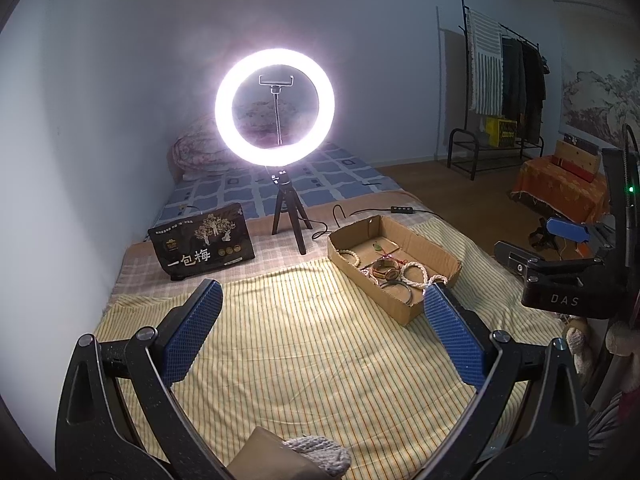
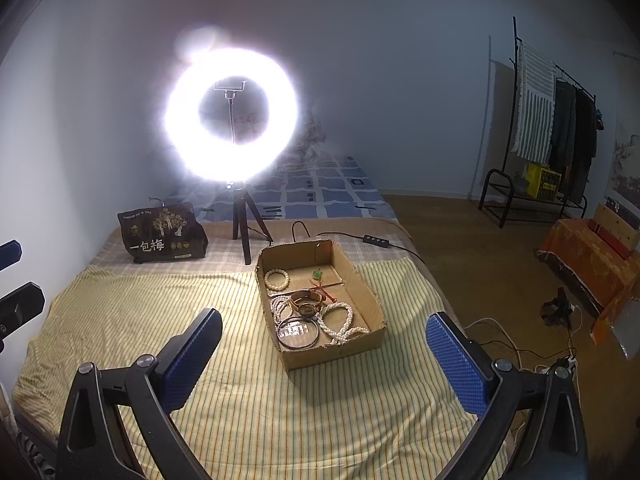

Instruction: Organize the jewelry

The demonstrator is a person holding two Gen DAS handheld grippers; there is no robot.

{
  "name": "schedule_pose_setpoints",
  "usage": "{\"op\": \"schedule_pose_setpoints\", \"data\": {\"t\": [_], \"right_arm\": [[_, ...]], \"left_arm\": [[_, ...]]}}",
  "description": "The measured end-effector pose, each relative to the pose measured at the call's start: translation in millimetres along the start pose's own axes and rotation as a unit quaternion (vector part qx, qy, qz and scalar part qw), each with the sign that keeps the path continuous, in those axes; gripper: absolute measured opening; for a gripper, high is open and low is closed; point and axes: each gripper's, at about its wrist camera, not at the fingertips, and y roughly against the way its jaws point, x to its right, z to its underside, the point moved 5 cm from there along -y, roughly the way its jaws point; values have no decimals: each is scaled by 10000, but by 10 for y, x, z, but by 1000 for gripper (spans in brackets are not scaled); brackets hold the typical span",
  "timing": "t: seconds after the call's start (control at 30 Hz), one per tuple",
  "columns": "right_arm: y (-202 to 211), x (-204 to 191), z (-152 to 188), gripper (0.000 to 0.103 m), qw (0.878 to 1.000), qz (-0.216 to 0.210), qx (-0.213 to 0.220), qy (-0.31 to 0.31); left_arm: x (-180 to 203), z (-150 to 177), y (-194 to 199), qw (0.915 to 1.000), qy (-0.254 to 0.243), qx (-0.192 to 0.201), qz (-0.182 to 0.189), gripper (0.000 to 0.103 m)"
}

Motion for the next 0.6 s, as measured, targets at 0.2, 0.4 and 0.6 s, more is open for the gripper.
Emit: {"op": "schedule_pose_setpoints", "data": {"t": [0.2, 0.4, 0.6], "right_arm": [[-11, -20, 7, 103, 10000, -8, -32, 25], [-14, -35, 15, 103, 10000, -14, -61, 51], [-31, -53, 23, 103, 9999, -10, -98, 74]], "left_arm": [[5, -1, 0, 10000, -14, 6, 2, 103], [6, 3, 9, 10000, -14, 36, -20, 103], [-26, -25, 15, 9998, -19, 165, -123, 103]]}}
